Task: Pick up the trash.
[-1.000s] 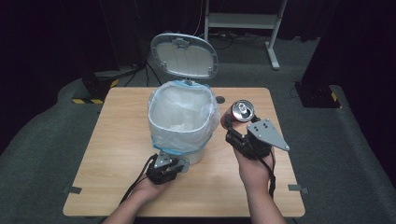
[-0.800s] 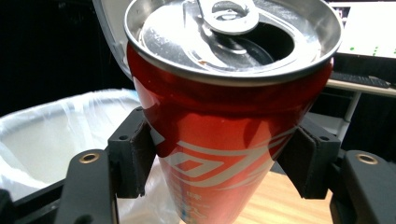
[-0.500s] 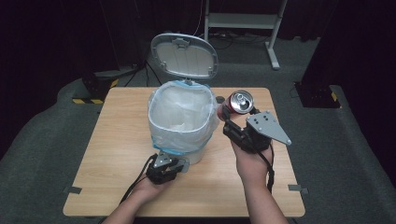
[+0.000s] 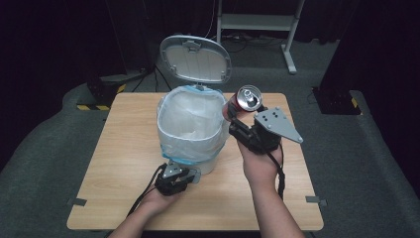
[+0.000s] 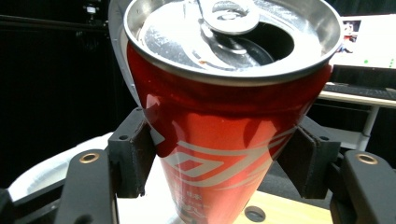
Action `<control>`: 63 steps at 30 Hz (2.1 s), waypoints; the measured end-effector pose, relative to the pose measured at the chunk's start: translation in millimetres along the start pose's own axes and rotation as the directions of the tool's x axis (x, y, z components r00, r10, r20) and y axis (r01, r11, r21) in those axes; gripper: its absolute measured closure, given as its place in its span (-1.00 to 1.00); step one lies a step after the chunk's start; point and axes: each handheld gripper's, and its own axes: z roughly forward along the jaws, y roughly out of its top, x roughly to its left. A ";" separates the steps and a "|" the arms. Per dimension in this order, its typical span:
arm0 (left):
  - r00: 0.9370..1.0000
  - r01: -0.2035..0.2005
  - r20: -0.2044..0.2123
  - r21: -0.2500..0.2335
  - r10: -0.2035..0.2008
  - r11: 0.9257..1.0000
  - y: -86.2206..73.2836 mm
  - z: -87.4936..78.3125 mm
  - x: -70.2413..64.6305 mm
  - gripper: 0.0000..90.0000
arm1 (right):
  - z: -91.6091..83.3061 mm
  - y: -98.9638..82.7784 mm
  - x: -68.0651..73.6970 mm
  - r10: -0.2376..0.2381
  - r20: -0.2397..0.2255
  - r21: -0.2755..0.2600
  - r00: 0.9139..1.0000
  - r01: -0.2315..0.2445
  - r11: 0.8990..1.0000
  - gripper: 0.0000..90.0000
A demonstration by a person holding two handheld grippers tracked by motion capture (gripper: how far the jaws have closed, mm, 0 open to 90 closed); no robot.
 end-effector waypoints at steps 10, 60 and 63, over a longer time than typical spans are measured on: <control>1.000 -0.008 -0.005 0.004 0.008 1.000 0.0 -0.1 -0.6 0.42 | 18.1 6.8 21.2 -0.017 -0.046 -0.007 0.999 0.017 1.000 -0.25; 1.000 -0.023 -0.002 0.003 0.023 1.000 0.1 0.0 -1.6 0.36 | 94.8 15.6 50.0 0.025 -0.186 0.113 0.982 -0.004 0.994 -0.36; 1.000 -0.023 0.000 0.003 0.023 1.000 0.1 0.0 -1.7 0.36 | 93.8 16.5 49.9 0.024 -0.190 0.110 0.982 -0.004 0.994 -0.37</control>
